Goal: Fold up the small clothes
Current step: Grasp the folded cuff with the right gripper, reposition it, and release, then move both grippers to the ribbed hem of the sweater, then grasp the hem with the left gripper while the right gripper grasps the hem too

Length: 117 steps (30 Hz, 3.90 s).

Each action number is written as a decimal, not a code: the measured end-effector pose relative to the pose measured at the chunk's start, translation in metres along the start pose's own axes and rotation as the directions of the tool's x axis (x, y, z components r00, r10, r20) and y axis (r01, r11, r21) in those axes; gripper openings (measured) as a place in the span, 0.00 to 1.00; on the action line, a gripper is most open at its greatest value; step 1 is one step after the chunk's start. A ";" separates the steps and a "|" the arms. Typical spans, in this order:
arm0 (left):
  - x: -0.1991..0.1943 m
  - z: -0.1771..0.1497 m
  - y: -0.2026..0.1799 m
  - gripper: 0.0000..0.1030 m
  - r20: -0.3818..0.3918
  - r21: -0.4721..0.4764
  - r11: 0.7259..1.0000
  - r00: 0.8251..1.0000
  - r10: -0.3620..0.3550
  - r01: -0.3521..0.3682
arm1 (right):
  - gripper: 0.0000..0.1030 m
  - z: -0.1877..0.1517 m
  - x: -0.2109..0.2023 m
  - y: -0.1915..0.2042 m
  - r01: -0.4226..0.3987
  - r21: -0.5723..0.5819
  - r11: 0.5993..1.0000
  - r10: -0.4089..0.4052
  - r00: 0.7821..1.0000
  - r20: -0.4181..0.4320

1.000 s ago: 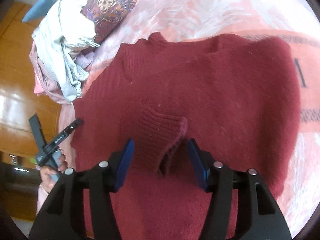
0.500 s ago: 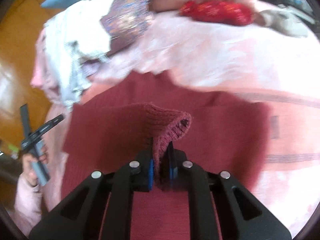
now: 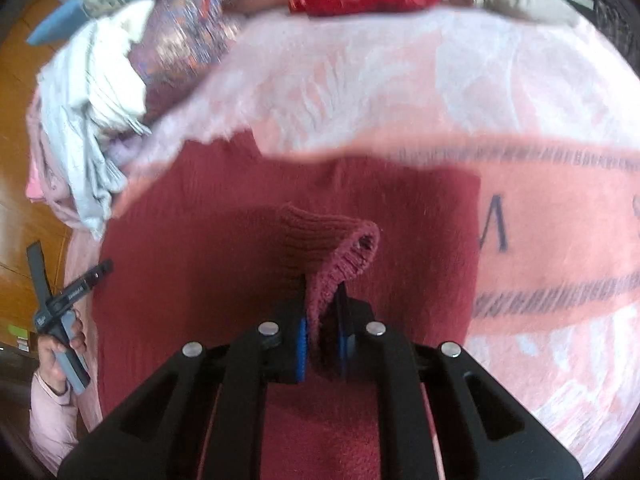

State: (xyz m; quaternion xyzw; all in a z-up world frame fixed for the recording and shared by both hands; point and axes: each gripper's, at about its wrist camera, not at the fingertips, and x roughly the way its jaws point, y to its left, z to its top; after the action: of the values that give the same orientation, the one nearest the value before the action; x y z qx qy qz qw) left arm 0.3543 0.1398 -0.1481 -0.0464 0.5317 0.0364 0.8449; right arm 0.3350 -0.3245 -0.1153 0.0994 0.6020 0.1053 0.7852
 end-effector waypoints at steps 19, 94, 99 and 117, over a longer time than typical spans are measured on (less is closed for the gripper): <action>-0.010 -0.006 -0.050 0.75 0.015 0.131 0.987 0.995 -0.098 0.096 | 0.15 0.005 0.002 0.023 0.077 -0.061 0.995 -0.078 0.997 -0.024; -0.126 -0.310 0.036 0.91 -0.334 0.035 0.996 0.941 -0.064 0.080 | 0.07 -0.356 -0.104 0.018 -0.023 0.038 0.999 0.033 0.955 -0.294; -0.131 -0.313 0.029 0.72 -0.351 0.003 0.997 0.933 -0.076 0.083 | 0.06 -0.354 -0.112 0.017 -0.049 0.046 0.998 0.060 0.959 -0.276; -0.194 -0.251 0.025 0.12 -0.259 -0.139 0.892 0.854 -0.452 0.430 | 0.05 -0.309 -0.161 0.014 -0.216 0.088 0.973 0.225 0.967 -0.117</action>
State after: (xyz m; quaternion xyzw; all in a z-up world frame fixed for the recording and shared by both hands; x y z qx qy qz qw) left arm 0.0428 0.1329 -0.0825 -0.2037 0.6209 -0.1451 0.7430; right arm -0.0048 -0.3479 -0.0413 0.1881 0.6393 0.1754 0.7247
